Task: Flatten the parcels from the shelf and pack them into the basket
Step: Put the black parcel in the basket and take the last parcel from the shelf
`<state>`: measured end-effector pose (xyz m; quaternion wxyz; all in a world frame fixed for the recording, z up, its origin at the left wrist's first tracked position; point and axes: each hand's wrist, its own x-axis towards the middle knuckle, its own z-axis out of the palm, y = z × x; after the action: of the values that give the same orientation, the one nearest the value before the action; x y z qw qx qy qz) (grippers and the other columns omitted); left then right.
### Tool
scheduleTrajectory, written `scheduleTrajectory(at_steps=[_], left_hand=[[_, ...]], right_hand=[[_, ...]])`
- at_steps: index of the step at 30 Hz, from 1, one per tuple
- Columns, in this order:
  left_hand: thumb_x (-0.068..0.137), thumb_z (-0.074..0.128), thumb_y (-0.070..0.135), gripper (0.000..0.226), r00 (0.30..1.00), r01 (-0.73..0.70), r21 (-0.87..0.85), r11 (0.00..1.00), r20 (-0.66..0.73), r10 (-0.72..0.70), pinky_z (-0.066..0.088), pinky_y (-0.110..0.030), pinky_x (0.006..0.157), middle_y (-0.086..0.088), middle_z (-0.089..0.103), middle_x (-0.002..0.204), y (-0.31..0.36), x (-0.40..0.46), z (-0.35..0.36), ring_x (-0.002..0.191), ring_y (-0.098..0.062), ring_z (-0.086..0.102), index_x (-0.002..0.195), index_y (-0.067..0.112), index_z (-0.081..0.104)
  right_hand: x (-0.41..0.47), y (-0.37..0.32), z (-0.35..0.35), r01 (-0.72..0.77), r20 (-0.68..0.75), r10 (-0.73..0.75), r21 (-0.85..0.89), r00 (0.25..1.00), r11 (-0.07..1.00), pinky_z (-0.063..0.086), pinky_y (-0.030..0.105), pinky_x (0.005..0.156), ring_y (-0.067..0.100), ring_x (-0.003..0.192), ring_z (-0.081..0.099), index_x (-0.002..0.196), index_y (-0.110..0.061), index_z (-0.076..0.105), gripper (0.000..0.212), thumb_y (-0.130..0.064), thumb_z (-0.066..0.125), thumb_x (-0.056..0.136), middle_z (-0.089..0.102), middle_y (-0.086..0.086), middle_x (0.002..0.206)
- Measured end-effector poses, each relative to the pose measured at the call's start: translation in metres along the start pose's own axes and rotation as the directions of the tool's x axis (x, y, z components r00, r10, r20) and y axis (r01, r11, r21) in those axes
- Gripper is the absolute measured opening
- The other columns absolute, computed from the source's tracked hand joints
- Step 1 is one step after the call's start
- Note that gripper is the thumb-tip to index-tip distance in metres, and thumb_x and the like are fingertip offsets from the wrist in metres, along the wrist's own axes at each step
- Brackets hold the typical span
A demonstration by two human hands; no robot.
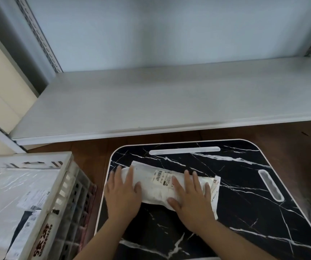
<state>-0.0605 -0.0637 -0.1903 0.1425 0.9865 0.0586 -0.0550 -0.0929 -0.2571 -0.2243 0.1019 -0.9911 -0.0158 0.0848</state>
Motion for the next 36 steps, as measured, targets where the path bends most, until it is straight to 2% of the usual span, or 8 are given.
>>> scheduleTrajectory(at_steps=[2, 5, 8, 10, 13, 16, 23, 36], left_hand=[[0.092, 0.010, 0.060, 0.065, 0.974, -0.202, 0.117, 0.972, 0.133, 0.186, -0.002, -0.045, 0.119, -0.002, -0.010, 0.162, 0.004, 0.010, 0.011, 0.148, -0.027, -0.012, 0.153, 0.037, 0.002], [0.096, 0.010, 0.059, 0.060, 0.917, -0.329, 0.219, 0.918, 0.306, 0.256, 0.000, -0.048, 0.120, 0.000, -0.005, 0.162, 0.008, 0.013, 0.021, 0.149, -0.026, -0.006, 0.152, 0.039, 0.004], [0.089, 0.008, 0.057, 0.064, 0.941, -0.339, 0.245, 0.908, 0.108, 0.322, 0.036, -0.045, 0.102, -0.002, 0.054, 0.123, 0.014, 0.005, 0.024, 0.119, -0.027, 0.050, 0.118, 0.026, 0.056], [0.089, 0.026, 0.051, 0.051, 0.929, -0.354, 0.190, 0.916, -0.043, 0.368, 0.048, -0.044, 0.085, -0.004, 0.061, 0.096, 0.016, 0.005, 0.033, 0.093, -0.026, 0.061, 0.090, 0.017, 0.064], [0.092, 0.034, 0.051, 0.051, 0.938, -0.338, 0.166, 0.926, -0.017, 0.346, 0.031, -0.050, 0.107, -0.014, 0.055, 0.133, 0.012, 0.004, 0.051, 0.128, -0.036, 0.047, 0.123, 0.017, 0.058], [0.097, 0.026, 0.053, 0.055, 0.912, -0.405, 0.234, 0.884, 0.025, 0.411, 0.016, -0.055, 0.108, -0.008, 0.035, 0.153, 0.003, 0.000, 0.071, 0.143, -0.033, 0.021, 0.147, 0.031, 0.034], [0.099, 0.015, 0.052, 0.056, 0.906, -0.424, 0.216, 0.880, 0.078, 0.417, 0.018, -0.060, 0.109, -0.008, 0.028, 0.157, -0.002, -0.005, 0.085, 0.145, -0.032, 0.021, 0.148, 0.030, 0.031], [0.095, 0.029, 0.052, 0.056, 0.910, -0.413, 0.181, 0.892, 0.129, 0.395, 0.018, -0.062, 0.108, -0.006, 0.028, 0.157, -0.001, -0.002, 0.088, 0.145, -0.031, 0.023, 0.147, 0.030, 0.033]], right_hand=[[-0.005, 0.005, 0.011, 0.025, 0.108, -0.033, 0.074, 0.994, 0.997, -0.017, 0.052, 0.111, 0.021, 0.139, -0.037, 0.145, -0.040, -0.019, 0.104, -0.081, -0.037, 0.051, -0.030, -0.003, 0.156], [-0.001, 0.009, 0.005, 0.036, 0.127, -0.050, 0.112, 0.991, 0.993, -0.015, 0.052, 0.113, 0.015, 0.138, -0.036, 0.151, -0.043, -0.007, 0.112, -0.082, -0.036, 0.050, -0.023, -0.005, 0.159], [0.007, 0.012, -0.004, -0.013, 0.048, 0.006, 0.152, 0.999, 0.988, -0.004, 0.053, 0.116, 0.016, 0.149, -0.008, 0.150, -0.035, 0.025, 0.119, -0.081, -0.033, 0.058, 0.010, -0.001, 0.161], [0.015, 0.009, -0.004, -0.023, -0.053, 0.028, 0.094, 0.998, 0.995, 0.008, 0.053, 0.116, 0.023, 0.146, 0.023, 0.140, -0.029, 0.046, 0.098, -0.076, -0.015, 0.081, 0.041, 0.005, 0.149], [0.021, 0.005, 0.009, -0.003, -0.048, 0.003, -0.011, 0.999, 1.000, 0.017, 0.054, 0.108, 0.028, 0.139, 0.033, 0.136, -0.030, 0.051, 0.062, -0.062, 0.013, 0.099, 0.052, 0.009, 0.141], [0.018, 0.007, 0.026, 0.068, -0.089, -0.074, -0.069, 0.993, 0.995, 0.018, 0.055, 0.107, 0.029, 0.143, 0.024, 0.144, -0.030, 0.038, 0.058, -0.060, 0.016, 0.100, 0.039, 0.009, 0.152], [0.015, 0.014, 0.041, 0.085, -0.054, -0.091, -0.112, 0.994, 0.990, 0.019, 0.058, 0.107, 0.032, 0.145, 0.025, 0.148, -0.030, 0.032, 0.060, -0.062, 0.017, 0.099, 0.029, 0.010, 0.157], [0.019, 0.015, 0.045, 0.085, 0.011, -0.084, -0.123, 0.996, 0.989, 0.017, 0.060, 0.107, 0.033, 0.145, 0.023, 0.147, -0.032, 0.031, 0.059, -0.063, 0.020, 0.098, 0.026, 0.009, 0.158]])
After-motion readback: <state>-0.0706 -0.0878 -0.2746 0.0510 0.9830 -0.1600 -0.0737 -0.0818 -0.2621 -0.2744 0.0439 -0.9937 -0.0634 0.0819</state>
